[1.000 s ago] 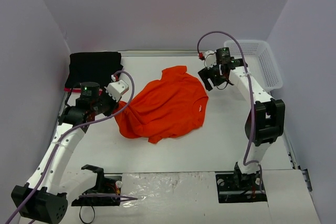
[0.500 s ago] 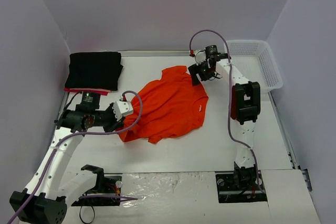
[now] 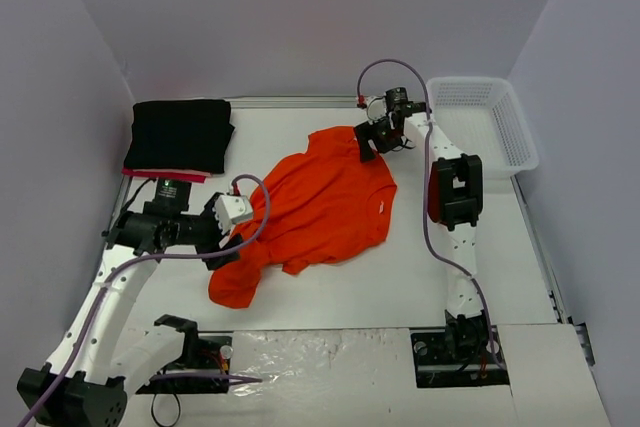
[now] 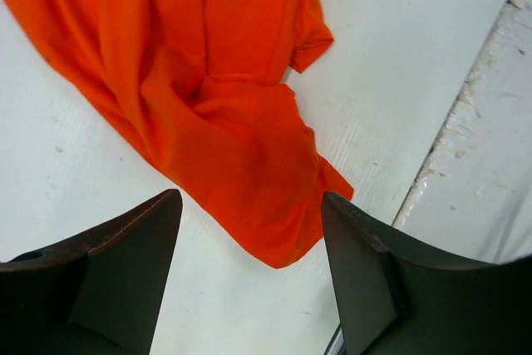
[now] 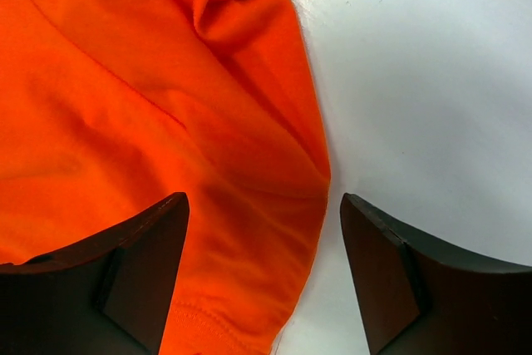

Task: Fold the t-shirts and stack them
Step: Flatten out the tshirt

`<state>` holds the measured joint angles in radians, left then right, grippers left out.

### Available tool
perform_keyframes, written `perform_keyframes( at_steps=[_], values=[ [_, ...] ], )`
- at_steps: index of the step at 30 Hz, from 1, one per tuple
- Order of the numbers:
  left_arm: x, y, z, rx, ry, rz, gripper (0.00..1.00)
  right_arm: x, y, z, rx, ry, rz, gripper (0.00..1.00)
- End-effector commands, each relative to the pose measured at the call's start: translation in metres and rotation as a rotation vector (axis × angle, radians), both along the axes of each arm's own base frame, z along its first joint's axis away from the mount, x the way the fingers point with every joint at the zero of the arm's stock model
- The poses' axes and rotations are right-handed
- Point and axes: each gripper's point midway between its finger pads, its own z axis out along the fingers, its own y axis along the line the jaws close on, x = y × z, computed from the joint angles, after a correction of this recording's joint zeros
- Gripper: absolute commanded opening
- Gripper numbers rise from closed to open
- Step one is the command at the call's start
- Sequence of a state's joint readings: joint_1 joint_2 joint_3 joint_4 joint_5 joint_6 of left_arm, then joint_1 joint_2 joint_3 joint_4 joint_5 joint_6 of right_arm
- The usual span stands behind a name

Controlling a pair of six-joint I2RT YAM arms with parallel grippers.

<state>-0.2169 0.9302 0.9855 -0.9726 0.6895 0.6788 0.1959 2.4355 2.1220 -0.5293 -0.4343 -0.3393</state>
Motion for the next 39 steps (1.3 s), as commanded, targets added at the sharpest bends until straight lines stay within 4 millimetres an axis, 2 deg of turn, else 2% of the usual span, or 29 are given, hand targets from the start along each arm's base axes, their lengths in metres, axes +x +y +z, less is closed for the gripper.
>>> perform_keyframes(
  at_steps=[1, 5, 7, 9, 11, 12, 14, 15, 22, 25, 27, 28, 29, 32, 36, 39],
  values=[
    [0.039, 0.002, 0.021, -0.022, -0.092, 0.143, 0.67, 0.005, -0.005, 0.000, 0.009, 0.013, -0.025, 0.69],
    [0.066, 0.010, 0.015, 0.014, -0.070, 0.249, 0.67, 0.003, -0.013, -0.013, 0.011, 0.042, -0.039, 0.65],
    [0.076, 0.013, 0.009, 0.033, -0.047, 0.272, 0.67, 0.000, -0.019, -0.018, 0.004, 0.054, -0.038, 0.55],
    [0.082, 0.014, -0.001, 0.049, -0.013, 0.275, 0.65, -0.003, -0.021, -0.020, 0.004, 0.060, -0.032, 0.49],
    [0.083, 0.013, -0.009, 0.050, 0.012, 0.268, 0.63, -0.008, -0.025, -0.022, -0.005, 0.069, -0.026, 0.38],
    [0.083, 0.012, -0.015, 0.059, 0.029, 0.249, 0.62, -0.009, -0.027, -0.023, -0.010, 0.070, -0.025, 0.21],
    [0.082, 0.010, -0.022, 0.064, 0.050, 0.227, 0.60, -0.014, -0.032, -0.023, -0.017, 0.077, -0.022, 0.03],
    [0.081, 0.011, -0.029, 0.076, 0.068, 0.212, 0.60, -0.016, -0.034, -0.023, -0.023, 0.080, -0.021, 0.00],
    [0.081, 0.011, -0.071, 0.131, 0.165, 0.160, 0.60, -0.037, -0.054, -0.010, -0.040, 0.088, -0.023, 0.00],
    [0.085, 0.010, -0.090, 0.143, 0.205, 0.138, 0.59, -0.043, -0.061, 0.010, -0.037, 0.060, -0.033, 0.00],
    [0.090, 0.007, -0.103, 0.149, 0.230, 0.118, 0.59, -0.049, -0.064, 0.013, -0.051, 0.061, -0.035, 0.00],
    [0.092, 0.007, -0.108, 0.153, 0.237, 0.114, 0.58, -0.050, -0.066, 0.022, -0.054, 0.043, -0.033, 0.00],
    [0.094, 0.008, -0.120, 0.167, 0.265, 0.117, 0.56, -0.051, -0.066, 0.025, -0.060, 0.037, -0.032, 0.00],
    [0.116, 0.014, -0.137, 0.200, 0.261, 0.164, 0.43, -0.057, -0.070, 0.031, -0.079, 0.029, -0.034, 0.00],
    [0.146, 0.009, -0.132, 0.128, 0.235, 0.198, 0.39, -0.070, -0.075, 0.028, -0.096, 0.046, -0.032, 0.00],
    [0.157, 0.003, -0.121, 0.057, 0.221, 0.196, 0.39, -0.077, -0.076, 0.025, -0.106, 0.057, -0.028, 0.00]
  ],
)
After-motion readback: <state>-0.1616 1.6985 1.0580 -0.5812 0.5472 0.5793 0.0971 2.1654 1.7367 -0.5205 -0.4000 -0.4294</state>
